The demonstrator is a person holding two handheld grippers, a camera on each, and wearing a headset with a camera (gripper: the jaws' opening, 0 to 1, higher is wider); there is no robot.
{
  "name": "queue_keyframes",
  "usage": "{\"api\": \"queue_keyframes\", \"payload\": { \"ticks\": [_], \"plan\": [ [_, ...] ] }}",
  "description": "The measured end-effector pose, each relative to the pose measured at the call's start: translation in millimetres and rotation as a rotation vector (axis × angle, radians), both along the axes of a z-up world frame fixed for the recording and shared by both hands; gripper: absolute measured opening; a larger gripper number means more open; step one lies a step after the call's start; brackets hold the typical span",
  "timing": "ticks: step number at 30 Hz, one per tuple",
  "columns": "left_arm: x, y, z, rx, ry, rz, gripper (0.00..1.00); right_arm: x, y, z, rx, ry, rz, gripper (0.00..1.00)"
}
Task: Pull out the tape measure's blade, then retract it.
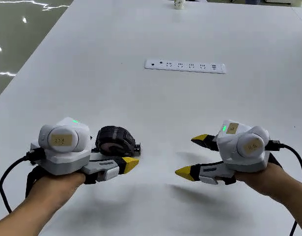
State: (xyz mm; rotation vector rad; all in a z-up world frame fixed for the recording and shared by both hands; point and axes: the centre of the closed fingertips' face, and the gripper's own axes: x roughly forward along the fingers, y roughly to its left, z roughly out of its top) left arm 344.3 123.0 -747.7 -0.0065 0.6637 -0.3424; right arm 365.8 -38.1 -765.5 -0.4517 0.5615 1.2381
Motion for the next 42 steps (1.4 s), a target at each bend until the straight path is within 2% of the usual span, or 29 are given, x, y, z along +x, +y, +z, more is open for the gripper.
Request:
{"api": "queue_keyframes", "payload": {
  "ticks": [3,10,19,26,30,32,42],
  "plan": [
    [-2.4,-0.4,2.0,-0.012,-0.014,-0.002,0.84,-2.0,-2.7,2.6,0.012,0.002,-0.016,0.59],
    [-9.3,-4.8,6.1,-0.009,-0.044,-0.04,0.85,-7.9,-12.1,4.5,0.028,0.008,-0.053,0.62],
    [-15.1,-7.2,5.1,0.001,-0.056,-0.077,0.87,-15.4,-19.7,10.3,0.074,0.016,-0.091,0.69],
    [-21.0,-10.4,8.8,0.0,-0.086,-0.115,0.91,-22.2,-24.5,12.1,0.104,0.019,-0.105,0.76],
    [-27.3,-8.9,8.6,0.006,-0.087,-0.126,0.92,-26.8,-27.7,12.2,0.126,0.031,-0.122,0.78],
    [-30.0,-8.0,10.1,-0.003,-0.101,-0.127,0.93,-30.1,-28.7,12.2,0.139,0.036,-0.128,0.8],
    [-42.0,-4.9,6.2,-0.001,-0.102,-0.146,0.97,-39.4,-36.4,11.4,0.166,0.048,-0.156,0.87]
  ]
}}
